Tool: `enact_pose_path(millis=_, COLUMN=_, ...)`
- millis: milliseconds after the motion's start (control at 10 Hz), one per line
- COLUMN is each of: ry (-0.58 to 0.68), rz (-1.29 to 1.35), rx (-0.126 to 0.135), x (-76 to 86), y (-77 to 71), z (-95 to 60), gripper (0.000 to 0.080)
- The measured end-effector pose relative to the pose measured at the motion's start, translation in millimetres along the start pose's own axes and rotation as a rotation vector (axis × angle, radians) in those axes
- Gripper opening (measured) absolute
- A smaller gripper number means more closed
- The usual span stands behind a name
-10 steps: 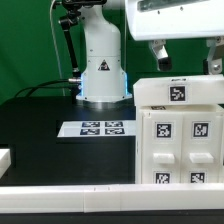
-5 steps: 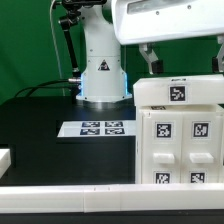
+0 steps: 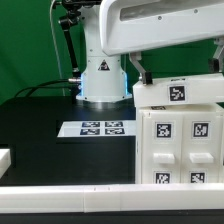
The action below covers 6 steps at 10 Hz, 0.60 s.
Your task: Assemble cabinet
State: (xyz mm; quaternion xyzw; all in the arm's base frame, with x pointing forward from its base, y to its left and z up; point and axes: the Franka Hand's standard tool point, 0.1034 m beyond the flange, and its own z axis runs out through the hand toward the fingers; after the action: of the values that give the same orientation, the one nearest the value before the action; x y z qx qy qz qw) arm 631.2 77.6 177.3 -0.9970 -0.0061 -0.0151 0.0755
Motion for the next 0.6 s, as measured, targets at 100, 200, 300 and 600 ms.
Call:
enact_pose_path(millis=100, ry=0.001, rz=-0.079, rx=0.000, x=0.2, y=1.5, z=-0.3, gripper=0.0796)
enact_pose_path(millis=200, ry=0.000, rz=-0.171, rx=-0.004, x=0.1, y=2.1, z=-0.3, gripper=0.0796)
enact_pose_path(millis=300, ry=-0.002, rz=-0.255, rx=-0.010, x=0.2, y=3.6, z=-0.4, gripper=0.0796)
enact_pose_path(millis=600, ry=-0.013, rz=-0.530, rx=-0.029, x=-0.5, y=7.3, z=0.9, gripper=0.0796)
